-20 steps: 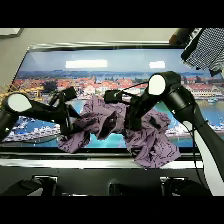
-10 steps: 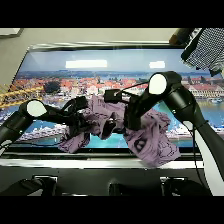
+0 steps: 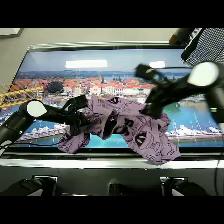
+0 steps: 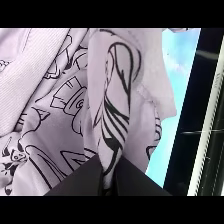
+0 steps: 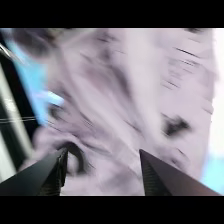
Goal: Fold the clothes and pants, and hang the long-sleeved shirts on hangers.
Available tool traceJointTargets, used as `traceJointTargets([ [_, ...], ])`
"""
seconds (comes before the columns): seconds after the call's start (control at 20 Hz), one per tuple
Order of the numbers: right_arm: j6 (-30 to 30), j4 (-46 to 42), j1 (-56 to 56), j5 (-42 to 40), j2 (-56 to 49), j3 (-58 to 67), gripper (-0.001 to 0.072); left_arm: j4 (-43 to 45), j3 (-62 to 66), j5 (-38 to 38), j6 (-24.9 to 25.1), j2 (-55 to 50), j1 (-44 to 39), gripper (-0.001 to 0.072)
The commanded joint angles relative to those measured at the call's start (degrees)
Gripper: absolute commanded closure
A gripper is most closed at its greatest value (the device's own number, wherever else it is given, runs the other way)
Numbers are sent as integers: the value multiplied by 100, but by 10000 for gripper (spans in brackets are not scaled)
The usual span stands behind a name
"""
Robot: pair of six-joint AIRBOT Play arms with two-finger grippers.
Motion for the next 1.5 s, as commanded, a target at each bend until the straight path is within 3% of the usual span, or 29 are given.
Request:
traceJointTargets([
  [0.0, -732, 0, -1113, -92, 245, -275, 185, -61, -2, -9, 17, 13, -2, 683],
  [0.2, -1276, 94, -1346, -448, -157, -1064, 182, -74, 0, -9, 20, 13, -2, 683],
  [0.45, -1676, 872, -1344, -1193, -844, -1429, 185, -81, 0, -9, 17, 13, -2, 683],
  [0.75, -2122, 1239, -999, -1001, -1512, -1432, 193, -229, -2, -9, 17, 11, -2, 683],
  [0.8, -2122, 1082, -857, -979, -1578, -1432, 247, -229, -2, -11, 17, 11, -2, 683],
  [0.9, -2124, 717, -614, -973, -1631, -1429, 481, -232, -2, -11, 17, 11, -2, 683],
  [0.95, -2120, 702, -551, -953, -1617, -1427, 665, -249, -2, -11, 20, 11, -2, 683],
  [1.1, -2076, 638, -566, -748, -1353, -1423, 683, -251, -2, -2, 17, 11, -2, 679],
  [1.15, -1937, 476, -566, -704, -1163, -1423, 685, -249, -2, 116, -13, 11, -2, 597],
  [1.3, -728, 22, -566, -588, -481, -1423, 686, -247, -2, 999, -1176, 11, 0, 6],
  [1.45, 46, -203, -566, -223, 319, -1423, 687, -249, 46, 2116, -2304, 13, 0, -9],
])
